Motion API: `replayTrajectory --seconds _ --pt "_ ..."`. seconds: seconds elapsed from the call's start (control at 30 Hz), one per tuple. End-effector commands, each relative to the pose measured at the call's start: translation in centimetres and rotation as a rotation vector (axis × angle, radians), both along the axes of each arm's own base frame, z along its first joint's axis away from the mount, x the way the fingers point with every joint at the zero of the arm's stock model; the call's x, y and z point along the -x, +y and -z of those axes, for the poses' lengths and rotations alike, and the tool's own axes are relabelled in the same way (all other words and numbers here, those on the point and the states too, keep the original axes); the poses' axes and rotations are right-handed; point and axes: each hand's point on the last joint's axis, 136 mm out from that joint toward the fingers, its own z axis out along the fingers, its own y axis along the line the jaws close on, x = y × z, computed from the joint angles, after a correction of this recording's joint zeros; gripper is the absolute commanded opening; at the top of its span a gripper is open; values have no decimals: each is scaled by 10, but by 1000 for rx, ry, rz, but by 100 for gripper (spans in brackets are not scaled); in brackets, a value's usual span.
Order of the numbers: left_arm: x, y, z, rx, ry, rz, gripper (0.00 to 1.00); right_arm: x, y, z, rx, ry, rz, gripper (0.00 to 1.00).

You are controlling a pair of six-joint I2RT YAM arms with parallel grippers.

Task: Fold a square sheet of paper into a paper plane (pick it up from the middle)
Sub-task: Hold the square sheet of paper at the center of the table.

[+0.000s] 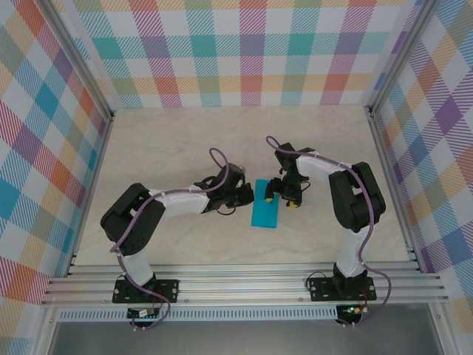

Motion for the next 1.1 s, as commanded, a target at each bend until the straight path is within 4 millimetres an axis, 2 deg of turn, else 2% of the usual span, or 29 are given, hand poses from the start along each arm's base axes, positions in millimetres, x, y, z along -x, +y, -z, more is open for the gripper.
replayTrajectory --seconds 0.0,0.57,0.87,1.07 --pt "3 -6 0 2 14 24 0 26 -20 73 103 103 -38 76" --pt "-6 -34 17 68 62 58 0 29 -23 77 123 115 -40 76" --pt "2 -25 56 15 148 24 0 31 -23 80 118 121 -33 76" --pt "12 -8 72 -39 169 -1 0 22 -16 69 89 96 -42 77"
